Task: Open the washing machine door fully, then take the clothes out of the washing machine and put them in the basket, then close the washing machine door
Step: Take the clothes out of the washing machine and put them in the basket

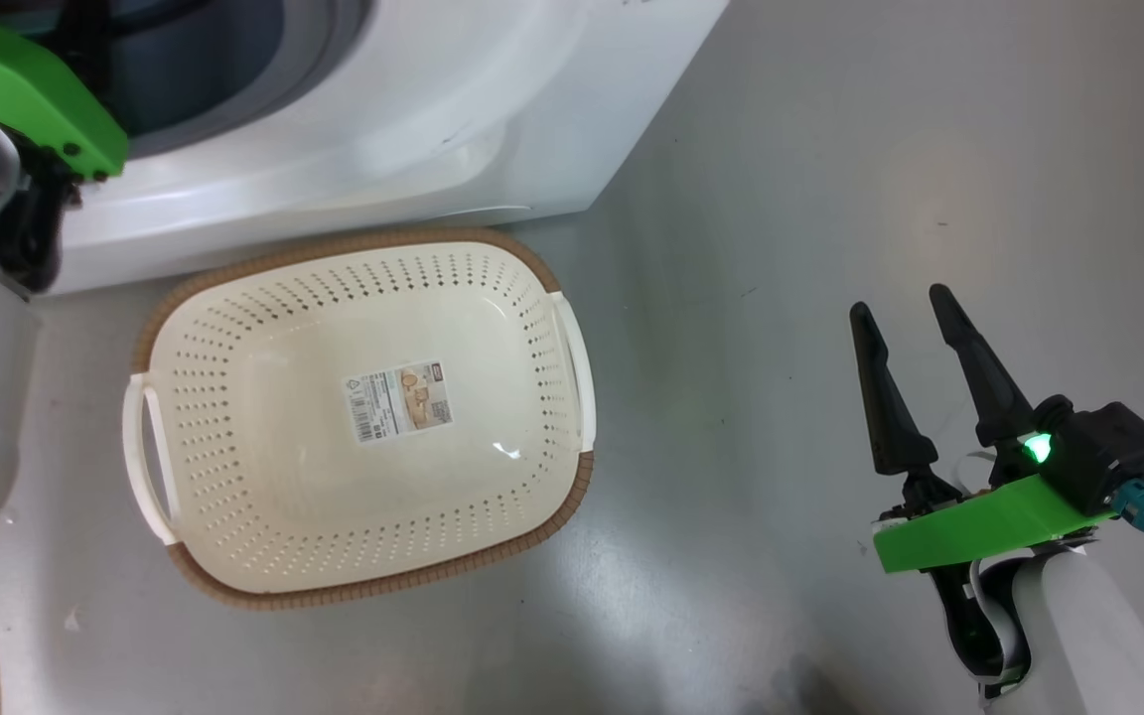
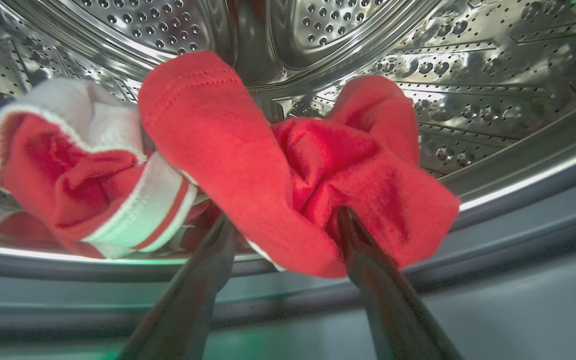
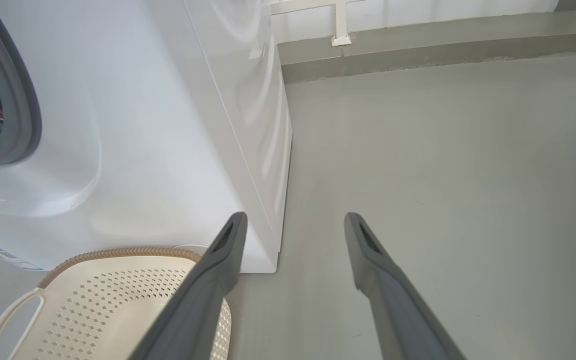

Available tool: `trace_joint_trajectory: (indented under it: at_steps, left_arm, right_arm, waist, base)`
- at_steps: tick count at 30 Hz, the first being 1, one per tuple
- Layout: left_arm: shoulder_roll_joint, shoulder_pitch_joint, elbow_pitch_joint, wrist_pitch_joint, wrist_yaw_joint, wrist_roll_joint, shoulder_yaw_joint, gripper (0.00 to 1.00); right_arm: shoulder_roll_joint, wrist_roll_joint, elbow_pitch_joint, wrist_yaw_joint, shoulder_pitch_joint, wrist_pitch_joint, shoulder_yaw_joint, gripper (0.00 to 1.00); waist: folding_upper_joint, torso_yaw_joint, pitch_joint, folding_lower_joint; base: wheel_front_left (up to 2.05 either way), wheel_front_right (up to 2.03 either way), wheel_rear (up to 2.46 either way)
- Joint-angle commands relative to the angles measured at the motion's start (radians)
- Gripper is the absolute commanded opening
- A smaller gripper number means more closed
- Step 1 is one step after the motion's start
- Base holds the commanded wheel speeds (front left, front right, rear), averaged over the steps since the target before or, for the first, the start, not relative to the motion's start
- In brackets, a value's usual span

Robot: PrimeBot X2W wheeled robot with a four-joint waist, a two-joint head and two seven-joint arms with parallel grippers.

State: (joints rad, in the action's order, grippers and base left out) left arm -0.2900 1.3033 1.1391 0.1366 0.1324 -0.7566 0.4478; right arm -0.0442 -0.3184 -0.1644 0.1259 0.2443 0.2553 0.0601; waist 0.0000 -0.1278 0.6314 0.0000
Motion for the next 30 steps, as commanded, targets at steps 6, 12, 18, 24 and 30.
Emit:
trace_joint_trajectory:
  at_steps: [6, 12, 18, 24, 30]
  left_arm:
    - [-0.07, 0.044, -0.009, 0.026, -0.002, -0.025, 0.032, 0.5]
    - [-0.072, 0.049, -0.016, 0.067, -0.002, -0.056, 0.063, 0.0]
    - [-0.068, 0.034, -0.028, 0.112, -0.002, -0.078, 0.085, 0.0]
    - [-0.082, -0.016, -0.125, 0.124, -0.002, -0.036, 0.043, 0.0]
    - [-0.072, -0.134, -0.249, 0.125, -0.007, 0.065, -0.08, 0.0]
  right_arm:
    - [-0.006, -0.021, 0.029, 0.005, 0.009, 0.006, 0.028, 1.0]
    - [-0.006, -0.027, 0.028, 0.005, 0.013, 0.006, 0.02, 1.0]
    - [-0.006, -0.022, 0.029, 0.005, 0.016, 0.006, 0.012, 1.0]
    - [-0.006, -0.013, 0.026, 0.005, 0.016, 0.006, -0.002, 1.0]
    - [-0.006, -0.006, 0.02, 0.005, 0.011, 0.006, -0.006, 1.0]
  waist:
    - [0.0, -0.015, 0.017, 0.0]
    - [0.0, -0.013, 0.016, 0.0]
    - [0.0, 0.0, 0.001, 0.0]
    - [0.0, 0.025, -0.03, 0.0]
    - [0.0, 0.04, -0.067, 0.0]
  base:
    - [0.0, 0.0, 0.0]
    - [0.0, 0.0, 0.0]
    - [0.0, 0.0, 0.0]
    - [0.0, 0.0, 0.0]
    - [0.0, 0.0, 0.0]
